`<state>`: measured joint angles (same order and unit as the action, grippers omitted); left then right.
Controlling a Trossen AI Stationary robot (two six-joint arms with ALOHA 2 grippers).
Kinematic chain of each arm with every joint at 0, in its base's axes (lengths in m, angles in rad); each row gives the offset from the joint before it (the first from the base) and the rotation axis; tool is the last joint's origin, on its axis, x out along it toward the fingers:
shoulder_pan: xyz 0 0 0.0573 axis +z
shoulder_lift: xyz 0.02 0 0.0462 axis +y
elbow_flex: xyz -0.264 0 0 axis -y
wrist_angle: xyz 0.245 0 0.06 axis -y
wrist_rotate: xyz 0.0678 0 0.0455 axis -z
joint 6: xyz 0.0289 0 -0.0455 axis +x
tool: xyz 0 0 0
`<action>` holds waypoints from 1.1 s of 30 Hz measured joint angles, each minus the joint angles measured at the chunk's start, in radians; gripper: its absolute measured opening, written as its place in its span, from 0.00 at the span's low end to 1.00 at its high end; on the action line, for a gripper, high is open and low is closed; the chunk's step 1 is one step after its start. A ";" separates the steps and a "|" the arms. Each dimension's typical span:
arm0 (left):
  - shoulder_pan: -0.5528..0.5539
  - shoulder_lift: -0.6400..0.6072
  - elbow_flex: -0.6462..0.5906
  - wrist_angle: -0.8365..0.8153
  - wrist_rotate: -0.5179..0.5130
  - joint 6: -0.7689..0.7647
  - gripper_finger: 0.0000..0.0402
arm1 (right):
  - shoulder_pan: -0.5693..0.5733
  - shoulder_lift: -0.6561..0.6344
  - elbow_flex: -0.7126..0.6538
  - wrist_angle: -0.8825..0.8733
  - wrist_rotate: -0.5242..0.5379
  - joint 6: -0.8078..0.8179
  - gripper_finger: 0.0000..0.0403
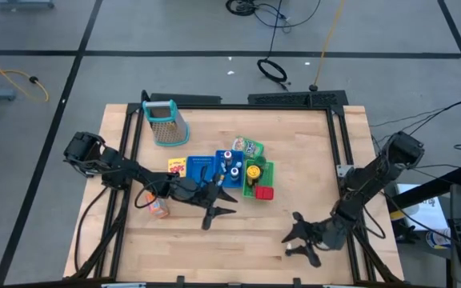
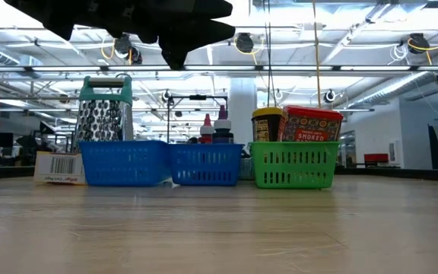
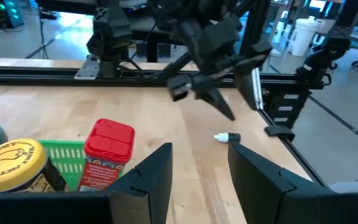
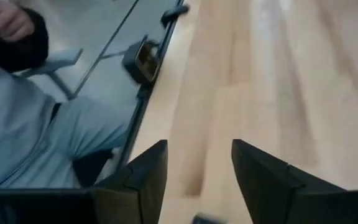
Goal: Pick & Place Kitchen Items
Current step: Put the small black food coloring bottle into the transparent bin
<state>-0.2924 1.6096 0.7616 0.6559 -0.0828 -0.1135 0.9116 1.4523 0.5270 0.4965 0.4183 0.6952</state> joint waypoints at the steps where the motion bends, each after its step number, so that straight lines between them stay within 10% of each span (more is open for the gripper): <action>1: 0.000 0.000 0.000 0.000 -0.007 0.000 0.40 | 0.019 0.005 0.000 -0.002 0.000 0.018 0.44; 24: 0.000 0.000 0.000 0.000 -0.032 -0.008 0.40 | 0.164 0.182 0.000 -0.023 -0.003 0.476 0.41; 33: 0.001 0.000 0.000 -0.001 -0.032 -0.006 0.40 | 0.134 0.292 0.003 0.192 0.013 0.398 0.41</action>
<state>-0.2916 1.6096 0.7616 0.6552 -0.1146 -0.1196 1.0455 1.7443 0.5301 0.6886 0.4316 1.0936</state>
